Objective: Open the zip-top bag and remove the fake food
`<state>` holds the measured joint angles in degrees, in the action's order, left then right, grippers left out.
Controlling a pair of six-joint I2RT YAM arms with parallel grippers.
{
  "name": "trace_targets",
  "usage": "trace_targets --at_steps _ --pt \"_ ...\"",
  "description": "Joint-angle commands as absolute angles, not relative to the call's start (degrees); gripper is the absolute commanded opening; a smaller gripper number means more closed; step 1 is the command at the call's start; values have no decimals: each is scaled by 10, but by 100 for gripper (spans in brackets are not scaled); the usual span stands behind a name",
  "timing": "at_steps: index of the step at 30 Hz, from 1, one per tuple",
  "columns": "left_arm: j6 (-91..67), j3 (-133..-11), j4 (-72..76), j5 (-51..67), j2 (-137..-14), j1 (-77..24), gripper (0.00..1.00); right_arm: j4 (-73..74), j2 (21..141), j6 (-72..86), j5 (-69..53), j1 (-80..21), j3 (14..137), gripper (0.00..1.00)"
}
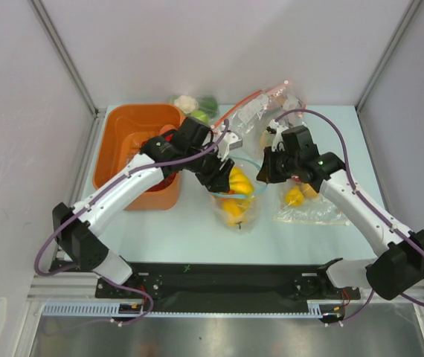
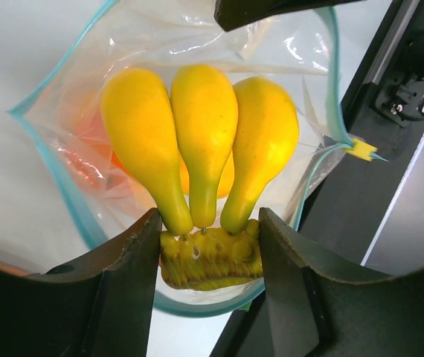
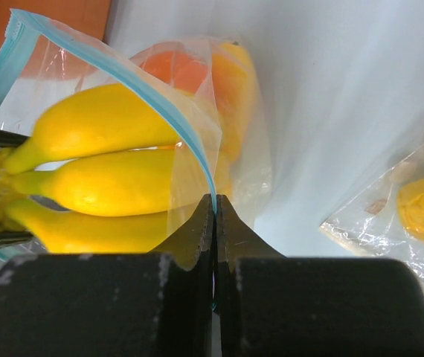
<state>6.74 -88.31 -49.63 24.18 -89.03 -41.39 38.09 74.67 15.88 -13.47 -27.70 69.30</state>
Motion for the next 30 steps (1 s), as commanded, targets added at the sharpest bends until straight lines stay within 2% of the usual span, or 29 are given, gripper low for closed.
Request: trace_targets --at_steps 1,12,22,30 --pt "62 -907 -471 275 -844 -396 0 388 750 150 -120 -287 715 0" --pt "39 -949 -422 283 -808 -363 0 382 746 165 -98 -305 711 0" --pt "24 -990 -446 356 -795 -292 0 372 751 178 -93 -308 710 0" --pt "-40 -997 -389 476 -759 -201 0 370 764 179 -95 -309 713 0"
